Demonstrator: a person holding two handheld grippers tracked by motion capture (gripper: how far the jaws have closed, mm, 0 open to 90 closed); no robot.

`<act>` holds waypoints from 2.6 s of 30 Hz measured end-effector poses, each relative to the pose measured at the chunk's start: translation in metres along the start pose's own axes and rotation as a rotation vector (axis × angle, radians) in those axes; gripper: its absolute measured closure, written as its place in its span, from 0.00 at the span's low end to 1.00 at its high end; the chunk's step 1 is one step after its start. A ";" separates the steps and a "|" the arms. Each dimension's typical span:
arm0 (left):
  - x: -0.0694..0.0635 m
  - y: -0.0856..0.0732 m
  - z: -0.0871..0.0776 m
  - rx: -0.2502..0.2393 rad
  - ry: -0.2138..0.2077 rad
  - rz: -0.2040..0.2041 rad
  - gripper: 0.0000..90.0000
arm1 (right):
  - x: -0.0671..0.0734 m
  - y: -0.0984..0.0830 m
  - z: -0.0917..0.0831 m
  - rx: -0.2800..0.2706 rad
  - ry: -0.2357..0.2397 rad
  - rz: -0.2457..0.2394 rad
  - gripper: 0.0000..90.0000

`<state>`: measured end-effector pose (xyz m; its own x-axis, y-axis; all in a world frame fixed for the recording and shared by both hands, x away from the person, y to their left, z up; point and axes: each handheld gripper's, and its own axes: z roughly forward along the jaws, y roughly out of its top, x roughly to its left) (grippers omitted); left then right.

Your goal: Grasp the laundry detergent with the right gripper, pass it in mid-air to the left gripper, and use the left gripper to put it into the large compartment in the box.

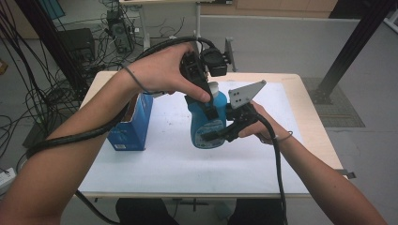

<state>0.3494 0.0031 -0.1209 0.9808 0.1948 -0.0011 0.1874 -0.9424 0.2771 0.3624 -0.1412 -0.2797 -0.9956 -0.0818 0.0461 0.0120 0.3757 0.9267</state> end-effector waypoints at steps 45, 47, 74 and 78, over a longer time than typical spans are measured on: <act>-0.001 0.000 0.003 0.020 -0.007 -0.008 0.41 | 0.000 0.001 0.003 0.010 0.008 -0.007 0.48; -0.001 0.000 0.003 0.018 -0.005 -0.004 0.41 | 0.000 0.001 0.003 0.007 0.005 -0.005 0.48; -0.002 -0.001 0.003 0.010 0.000 -0.011 0.41 | -0.001 0.001 0.004 -0.002 0.010 -0.006 0.48; -0.003 -0.001 0.003 0.009 0.004 -0.011 0.41 | -0.001 0.001 0.004 -0.001 0.010 -0.009 0.47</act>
<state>0.3469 0.0028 -0.1241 0.9786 0.2057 -0.0003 0.1983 -0.9427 0.2682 0.3630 -0.1367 -0.2807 -0.9947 -0.0946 0.0414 0.0030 0.3742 0.9273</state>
